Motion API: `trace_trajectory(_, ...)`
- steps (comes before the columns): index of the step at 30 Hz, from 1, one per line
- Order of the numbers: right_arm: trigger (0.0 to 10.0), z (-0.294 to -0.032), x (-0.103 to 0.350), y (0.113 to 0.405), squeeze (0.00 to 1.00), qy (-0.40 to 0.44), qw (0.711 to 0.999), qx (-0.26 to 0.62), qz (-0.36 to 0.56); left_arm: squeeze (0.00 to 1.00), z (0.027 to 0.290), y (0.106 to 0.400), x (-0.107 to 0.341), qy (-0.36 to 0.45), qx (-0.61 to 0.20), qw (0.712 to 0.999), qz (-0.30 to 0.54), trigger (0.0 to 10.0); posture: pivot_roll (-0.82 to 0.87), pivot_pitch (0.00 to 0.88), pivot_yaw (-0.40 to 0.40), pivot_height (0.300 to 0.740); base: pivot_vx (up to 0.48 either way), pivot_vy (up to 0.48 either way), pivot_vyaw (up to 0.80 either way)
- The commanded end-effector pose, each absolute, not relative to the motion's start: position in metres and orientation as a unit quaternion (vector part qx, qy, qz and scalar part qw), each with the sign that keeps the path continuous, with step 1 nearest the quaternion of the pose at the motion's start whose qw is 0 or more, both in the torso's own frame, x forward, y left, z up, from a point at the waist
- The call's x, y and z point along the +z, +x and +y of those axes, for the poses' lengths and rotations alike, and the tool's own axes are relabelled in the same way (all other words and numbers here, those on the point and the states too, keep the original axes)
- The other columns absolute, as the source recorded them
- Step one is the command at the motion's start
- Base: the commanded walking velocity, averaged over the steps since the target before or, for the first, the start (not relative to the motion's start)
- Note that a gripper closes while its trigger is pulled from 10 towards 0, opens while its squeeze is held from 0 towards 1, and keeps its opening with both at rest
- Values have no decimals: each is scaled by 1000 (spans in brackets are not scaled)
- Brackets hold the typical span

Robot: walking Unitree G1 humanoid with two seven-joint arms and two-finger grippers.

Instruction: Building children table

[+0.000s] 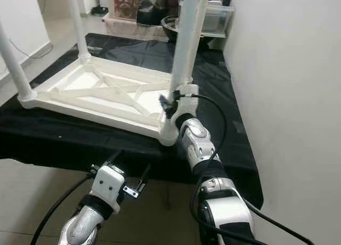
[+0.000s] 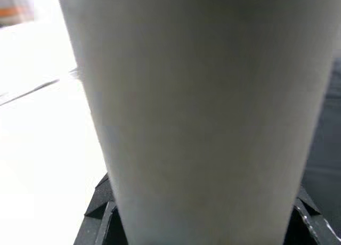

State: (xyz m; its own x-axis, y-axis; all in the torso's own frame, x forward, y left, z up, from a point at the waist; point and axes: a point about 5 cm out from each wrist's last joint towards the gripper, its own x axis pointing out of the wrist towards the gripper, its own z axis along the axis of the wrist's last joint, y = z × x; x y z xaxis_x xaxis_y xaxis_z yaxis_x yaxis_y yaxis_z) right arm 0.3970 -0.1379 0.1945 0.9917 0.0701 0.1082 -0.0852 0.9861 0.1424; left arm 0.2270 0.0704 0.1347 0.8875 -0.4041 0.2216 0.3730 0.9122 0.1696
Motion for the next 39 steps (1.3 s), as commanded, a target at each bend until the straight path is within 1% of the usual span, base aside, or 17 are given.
trace_trajectory(1,0,-168,165,386,0,111,986,-122,-8,0,70,226,132,63,-201,970,-120,10000,111,105,-89,740,0,0,0)
trace_trajectory(2,0,-169,157,379,0,119,976,-182,2,0,70,226,132,63,-201,970,-120,10000,112,106,-88,740,0,0,0)
trace_trajectory(5,0,-155,153,375,0,138,968,-210,14,0,70,226,132,63,-201,970,-120,10000,113,107,-87,740,0,0,0)
trace_trajectory(6,10000,-145,156,378,0,138,969,-203,14,0,70,227,132,64,-201,970,-120,10000,112,106,-87,740,0,0,0)
trace_trajectory(11,10000,-131,163,383,0,138,976,-171,0,0,70,227,132,64,-201,970,-120,10000,112,106,-87,740,0,0,0)
trace_trajectory(12,10000,-129,167,384,1000,137,978,-157,-14,0,70,227,132,64,-201,970,-120,10000,112,108,-88,740,0,0,0)
trace_trajectory(14,10000,-126,175,387,1000,140,982,-115,-44,0,70,227,132,63,-201,970,-120,10000,110,108,-88,740,0,0,0)
trace_trajectory(15,10000,-125,181,388,761,150,984,-81,-58,0,70,227,132,63,-200,970,-120,10000,110,109,-88,740,0,0,0)
trace_trajectory(16,10000,-125,181,388,761,150,984,-81,-58,0,70,227,132,63,-200,970,-120,10000,110,109,-88,740,0,0,0)
trace_trajectory(17,10000,-123,185,389,0,164,983,-47,-65,0,70,227,132,63,-200,970,-120,10000,109,109,-88,740,0,0,0)
trace_trajectory(21,10000,-132,212,393,0,168,974,97,-114,0,70,227,133,62,-201,970,-119,10000,105,109,-87,740,0,0,0)
trace_trajectory(23,10000,-130,215,394,0,193,958,188,-97,0,71,227,132,62,-202,970,-119,10000,105,109,-87,740,0,0,0)
trace_trajectory(26,10000,-122,214,385,0,173,926,327,-75,0,71,227,132,62,-202,970,-119,10000,111,108,-91,740,0,0,0)
trace_trajectory(29,10000,-119,213,381,0,168,913,366,-69,0,71,227,132,62,-202,970,-119,10000,111,107,-91,740,0,0,0)
trace_trajectory(31,10000,-110,209,364,0,146,854,496,-51,0,71,227,132,63,-201,970,-119,10000,117,103,-91,740,0,0,0)
trace_trajectory(33,10000,-104,205,354,0,125,814,567,-33,0,71,227,132,64,-201,970,-120,10000,118,100,-91,740,0,0,0)
trace_trajectory(39,10000,-94,200,347,0,111,761,639,-3,0,70,226,132,64,-203,970,-120,10000,122,96,-90,740,0,0,0)
